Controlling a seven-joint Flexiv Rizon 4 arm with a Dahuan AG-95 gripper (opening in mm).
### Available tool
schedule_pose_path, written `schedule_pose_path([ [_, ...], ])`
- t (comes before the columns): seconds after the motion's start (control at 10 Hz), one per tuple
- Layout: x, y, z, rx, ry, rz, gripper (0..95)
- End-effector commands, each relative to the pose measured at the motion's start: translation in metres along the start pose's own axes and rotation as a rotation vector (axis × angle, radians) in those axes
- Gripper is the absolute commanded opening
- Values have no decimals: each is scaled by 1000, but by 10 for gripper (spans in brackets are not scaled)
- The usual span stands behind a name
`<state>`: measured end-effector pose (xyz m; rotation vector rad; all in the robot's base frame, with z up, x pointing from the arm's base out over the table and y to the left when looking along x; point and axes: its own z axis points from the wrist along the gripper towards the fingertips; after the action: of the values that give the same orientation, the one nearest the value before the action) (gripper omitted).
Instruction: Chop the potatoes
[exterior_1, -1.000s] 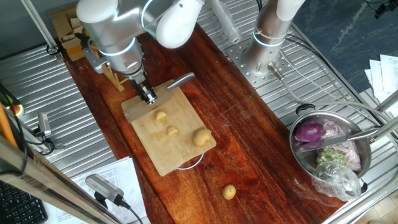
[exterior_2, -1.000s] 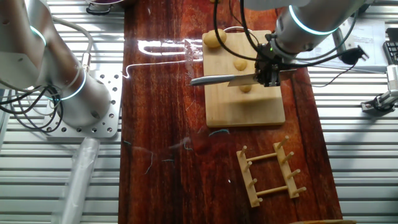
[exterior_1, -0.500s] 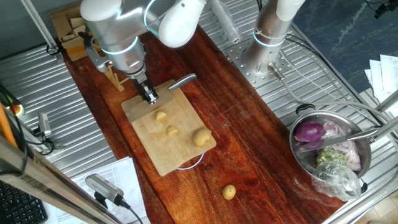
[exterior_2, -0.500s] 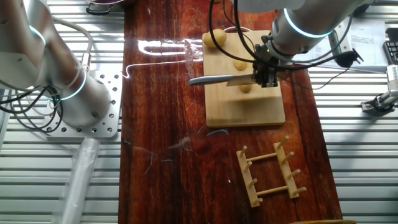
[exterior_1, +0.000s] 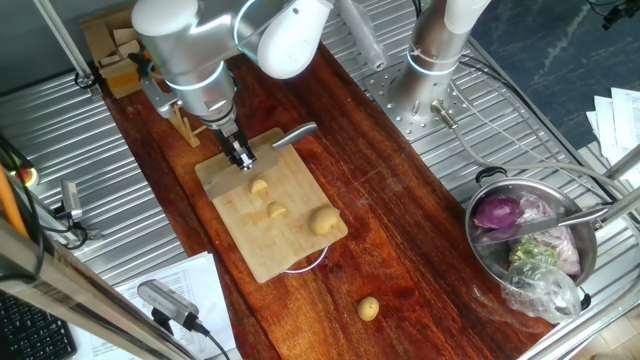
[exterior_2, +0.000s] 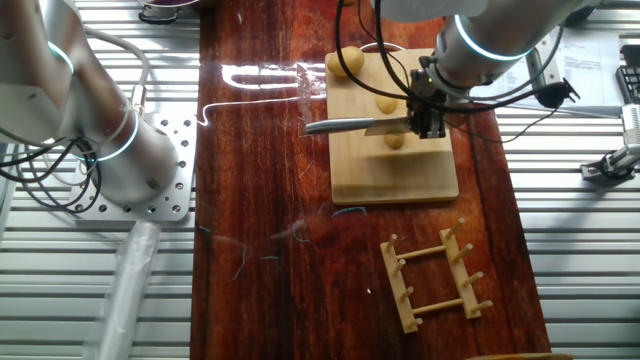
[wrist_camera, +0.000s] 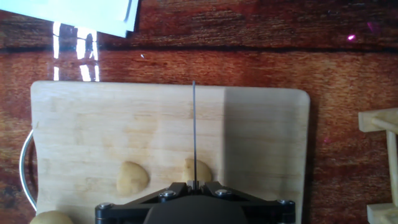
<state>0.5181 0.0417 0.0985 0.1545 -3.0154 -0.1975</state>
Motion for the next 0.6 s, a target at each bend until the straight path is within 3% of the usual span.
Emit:
schedule_pose_path([
  [0.1, -1, 1, 2, 0, 2, 0, 0],
  [0.6, -2, 0, 6, 3, 1, 9, 0],
])
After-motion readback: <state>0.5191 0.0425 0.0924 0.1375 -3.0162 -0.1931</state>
